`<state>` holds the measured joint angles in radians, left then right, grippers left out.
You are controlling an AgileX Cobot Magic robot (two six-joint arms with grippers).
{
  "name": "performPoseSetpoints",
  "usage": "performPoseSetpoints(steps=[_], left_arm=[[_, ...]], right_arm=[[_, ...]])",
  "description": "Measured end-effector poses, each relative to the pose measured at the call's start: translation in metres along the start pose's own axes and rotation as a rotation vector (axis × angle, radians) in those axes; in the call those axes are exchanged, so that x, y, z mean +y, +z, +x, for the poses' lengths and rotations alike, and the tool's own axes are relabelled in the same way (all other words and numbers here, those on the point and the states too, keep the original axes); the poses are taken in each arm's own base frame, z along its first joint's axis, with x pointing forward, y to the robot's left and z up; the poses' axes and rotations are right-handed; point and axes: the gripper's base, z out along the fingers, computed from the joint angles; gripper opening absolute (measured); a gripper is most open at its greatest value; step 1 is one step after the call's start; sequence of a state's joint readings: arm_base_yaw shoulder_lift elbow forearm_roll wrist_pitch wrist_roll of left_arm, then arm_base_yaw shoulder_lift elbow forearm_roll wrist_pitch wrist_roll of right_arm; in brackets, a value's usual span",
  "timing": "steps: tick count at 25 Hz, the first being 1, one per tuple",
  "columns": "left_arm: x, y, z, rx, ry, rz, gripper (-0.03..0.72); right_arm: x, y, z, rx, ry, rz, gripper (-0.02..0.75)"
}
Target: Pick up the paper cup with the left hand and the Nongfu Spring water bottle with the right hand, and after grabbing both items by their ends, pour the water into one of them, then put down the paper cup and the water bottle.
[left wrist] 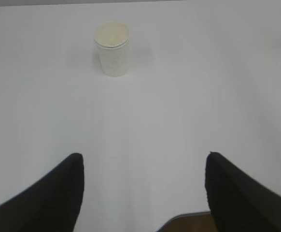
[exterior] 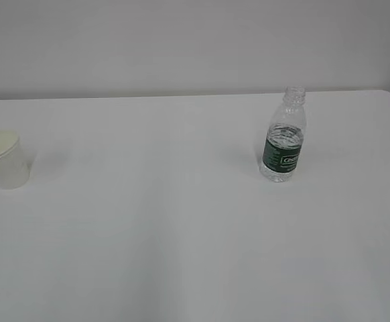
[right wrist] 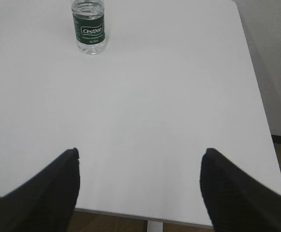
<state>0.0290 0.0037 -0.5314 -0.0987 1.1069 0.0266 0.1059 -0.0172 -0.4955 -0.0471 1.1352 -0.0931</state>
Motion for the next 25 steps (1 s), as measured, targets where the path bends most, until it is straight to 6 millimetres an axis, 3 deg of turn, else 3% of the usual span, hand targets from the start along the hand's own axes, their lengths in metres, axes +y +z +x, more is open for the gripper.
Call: performPoseSetpoints(steps=[25], left_arm=[[0.0, 0.0, 0.0, 0.0, 0.0, 0.0, 0.557]], right_arm=[[0.0, 0.0, 0.0, 0.0, 0.0, 0.0, 0.59]])
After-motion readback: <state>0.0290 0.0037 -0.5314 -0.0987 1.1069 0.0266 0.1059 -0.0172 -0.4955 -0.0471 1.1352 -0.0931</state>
